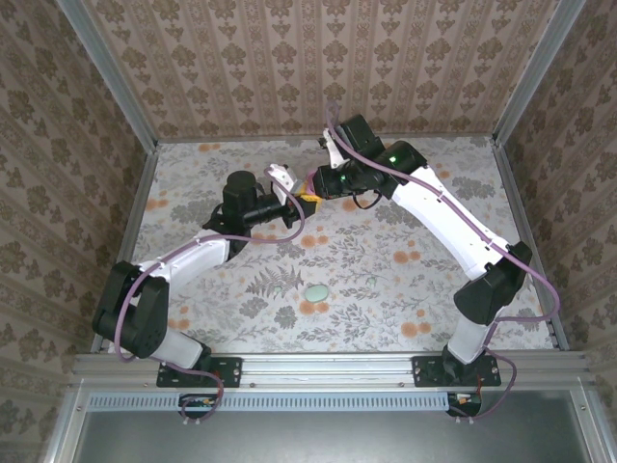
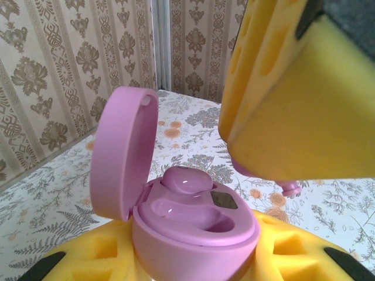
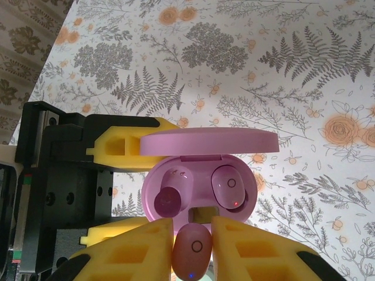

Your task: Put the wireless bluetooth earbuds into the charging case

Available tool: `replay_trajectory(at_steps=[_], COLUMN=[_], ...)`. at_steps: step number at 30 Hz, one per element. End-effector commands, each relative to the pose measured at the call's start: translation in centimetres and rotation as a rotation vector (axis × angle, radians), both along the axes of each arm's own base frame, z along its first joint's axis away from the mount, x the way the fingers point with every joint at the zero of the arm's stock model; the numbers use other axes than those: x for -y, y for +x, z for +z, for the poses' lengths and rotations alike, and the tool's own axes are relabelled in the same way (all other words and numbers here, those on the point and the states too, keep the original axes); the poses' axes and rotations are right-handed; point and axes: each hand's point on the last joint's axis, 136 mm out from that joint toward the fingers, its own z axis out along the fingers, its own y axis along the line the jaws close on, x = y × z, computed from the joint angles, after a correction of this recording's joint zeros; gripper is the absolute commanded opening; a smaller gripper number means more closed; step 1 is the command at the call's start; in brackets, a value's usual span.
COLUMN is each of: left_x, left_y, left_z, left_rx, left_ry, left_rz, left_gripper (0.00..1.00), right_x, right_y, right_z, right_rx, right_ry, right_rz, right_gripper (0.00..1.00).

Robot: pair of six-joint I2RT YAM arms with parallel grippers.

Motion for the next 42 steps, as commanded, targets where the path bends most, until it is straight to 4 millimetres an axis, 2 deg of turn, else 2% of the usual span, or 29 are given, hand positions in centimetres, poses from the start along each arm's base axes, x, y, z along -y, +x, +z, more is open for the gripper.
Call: replay_trajectory(at_steps=[1, 24, 32, 42], left_x=[0.0, 0.0, 0.2, 0.3], left_y=[-0.6, -0.7, -0.9, -0.9], left_z=[2.8, 2.7, 2.6, 2.9], left_rx=[0.072, 0.083, 0.075, 0.079], left_ry=[-0.032, -0.029, -0.031, -0.044], left_rz=[-0.024, -0.033, -0.046, -0.044], left_gripper=[0.32, 0.32, 0.32, 0.32], right_x=[0.4, 0.1, -0.3, -0.6], right_y=[0.4, 0.4, 1.2, 1.7], right_z=[0.2, 0.2, 0.7, 0.0], right_rx=[0.003, -0.010, 0.015, -0.001], right_ry=[-0.018, -0.015, 0.016, 0.025], right_rz=[-0.021, -0.016, -0.041, -0.063], right_gripper=[0.25, 0.25, 0.25, 0.25])
